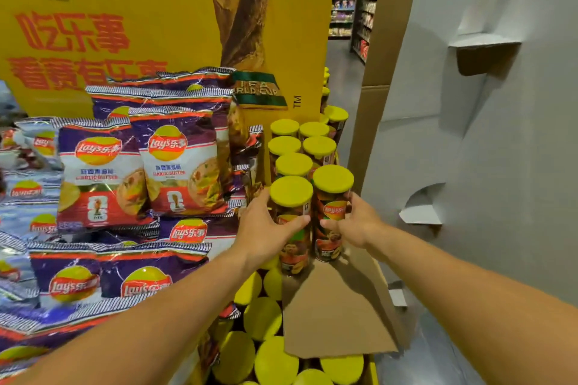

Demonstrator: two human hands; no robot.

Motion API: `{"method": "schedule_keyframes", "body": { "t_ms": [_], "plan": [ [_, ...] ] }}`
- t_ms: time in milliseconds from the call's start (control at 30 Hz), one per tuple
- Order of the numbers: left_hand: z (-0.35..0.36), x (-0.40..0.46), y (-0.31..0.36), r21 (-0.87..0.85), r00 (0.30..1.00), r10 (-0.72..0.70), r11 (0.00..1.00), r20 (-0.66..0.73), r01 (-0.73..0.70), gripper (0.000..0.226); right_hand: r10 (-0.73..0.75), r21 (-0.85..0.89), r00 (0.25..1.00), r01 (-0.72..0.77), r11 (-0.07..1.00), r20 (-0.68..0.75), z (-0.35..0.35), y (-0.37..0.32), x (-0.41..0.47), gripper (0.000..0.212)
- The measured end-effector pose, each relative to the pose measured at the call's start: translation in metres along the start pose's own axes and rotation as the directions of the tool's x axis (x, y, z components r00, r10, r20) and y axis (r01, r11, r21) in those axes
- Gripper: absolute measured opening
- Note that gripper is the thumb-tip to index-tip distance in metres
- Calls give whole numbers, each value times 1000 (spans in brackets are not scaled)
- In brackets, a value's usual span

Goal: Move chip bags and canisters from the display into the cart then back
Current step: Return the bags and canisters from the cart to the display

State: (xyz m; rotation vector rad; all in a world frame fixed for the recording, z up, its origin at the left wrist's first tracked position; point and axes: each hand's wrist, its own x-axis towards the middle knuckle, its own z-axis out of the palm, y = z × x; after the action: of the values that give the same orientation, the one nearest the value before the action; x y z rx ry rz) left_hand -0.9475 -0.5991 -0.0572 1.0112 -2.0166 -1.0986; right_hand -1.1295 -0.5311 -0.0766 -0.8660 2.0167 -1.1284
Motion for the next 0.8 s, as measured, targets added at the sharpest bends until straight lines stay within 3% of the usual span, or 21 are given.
{"method": "schedule_keyframes", "body": {
  "t_ms": [167, 333, 467, 600, 800],
  "plan": [
    [12, 11, -9, -18, 998, -49, 999, 33, 49, 67, -3, -85, 1000, 2, 996, -11, 2, -7, 23, 77],
    [18, 12, -14, 77, 987, -135, 989, 87, 129, 75, 98, -204, 995, -89, 975, 34, -3, -6, 18, 78],
    [17, 8, -15, 176, 961, -260, 954, 95, 241, 81, 251, -376, 963, -197, 906, 99, -9, -9, -5, 47],
    [9, -9, -10, 254, 944, -321, 922, 79, 292, 86, 244, -367, 959, -178, 913, 141, -11, -10, -32, 17],
    [-10, -52, 4, 241, 961, -245, 948, 130, 209, 66, 173, -307, 961, -102, 946, 216, 9, -25, -88, 14]
  ]
}}
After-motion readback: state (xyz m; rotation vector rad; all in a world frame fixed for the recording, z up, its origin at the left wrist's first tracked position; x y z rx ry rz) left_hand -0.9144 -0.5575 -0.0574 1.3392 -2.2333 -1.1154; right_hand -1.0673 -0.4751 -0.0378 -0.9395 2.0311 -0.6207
